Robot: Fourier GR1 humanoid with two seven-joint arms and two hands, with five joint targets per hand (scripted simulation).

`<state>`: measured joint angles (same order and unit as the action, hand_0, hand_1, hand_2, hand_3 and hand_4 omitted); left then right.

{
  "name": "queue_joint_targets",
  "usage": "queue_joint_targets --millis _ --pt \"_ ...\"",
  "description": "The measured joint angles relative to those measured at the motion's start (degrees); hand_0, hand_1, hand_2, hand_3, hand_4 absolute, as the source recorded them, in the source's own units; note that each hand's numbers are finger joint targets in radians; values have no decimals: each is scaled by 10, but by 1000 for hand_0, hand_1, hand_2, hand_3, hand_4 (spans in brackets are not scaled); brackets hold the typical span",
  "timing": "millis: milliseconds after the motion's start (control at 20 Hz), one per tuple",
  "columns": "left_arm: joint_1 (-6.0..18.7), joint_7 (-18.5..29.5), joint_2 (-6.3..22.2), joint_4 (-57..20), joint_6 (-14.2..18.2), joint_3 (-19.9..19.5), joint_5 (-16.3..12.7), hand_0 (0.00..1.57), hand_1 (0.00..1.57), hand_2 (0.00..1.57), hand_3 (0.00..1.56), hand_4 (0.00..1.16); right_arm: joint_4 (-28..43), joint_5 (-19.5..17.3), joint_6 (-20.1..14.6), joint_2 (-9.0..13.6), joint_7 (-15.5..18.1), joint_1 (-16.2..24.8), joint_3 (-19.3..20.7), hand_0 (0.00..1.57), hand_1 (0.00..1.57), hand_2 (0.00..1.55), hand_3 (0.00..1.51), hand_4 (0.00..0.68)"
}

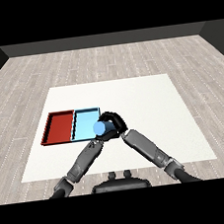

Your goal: Pick the blue can and put it in the blue box

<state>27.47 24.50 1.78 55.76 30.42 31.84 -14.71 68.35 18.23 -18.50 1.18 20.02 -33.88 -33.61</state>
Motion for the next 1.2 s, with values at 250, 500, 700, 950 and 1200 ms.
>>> queue_joint_targets --millis 250,500,700,950,1200 --pt "-10 -6 -3 1 -19 -10 -35 1425 1425 1347 1000 683 5 17 -14 -1 -1 4 -9 1267 1267 1371 1326 415" --pt "-16 -11 -7 3 -38 -24 -39 1571 1571 1516 1448 1097 23 37 0 -3 -18 18 7 0 0 0 0 0" --pt "-8 1 -13 -12 -43 -29 -49 1571 1571 1516 1448 1097 29 29 6 -7 -29 24 18 0 0 0 0 0" --pt "-1 2 -14 -24 -39 -27 -53 1571 1571 1558 1487 1136 23 28 10 -9 -16 29 20 0 0 0 0 0" --pt "-7 -20 -10 -1 -28 -28 -29 1571 1571 1571 1506 1134 52 22 36 -3 -44 46 53 0 0 0 0 0"
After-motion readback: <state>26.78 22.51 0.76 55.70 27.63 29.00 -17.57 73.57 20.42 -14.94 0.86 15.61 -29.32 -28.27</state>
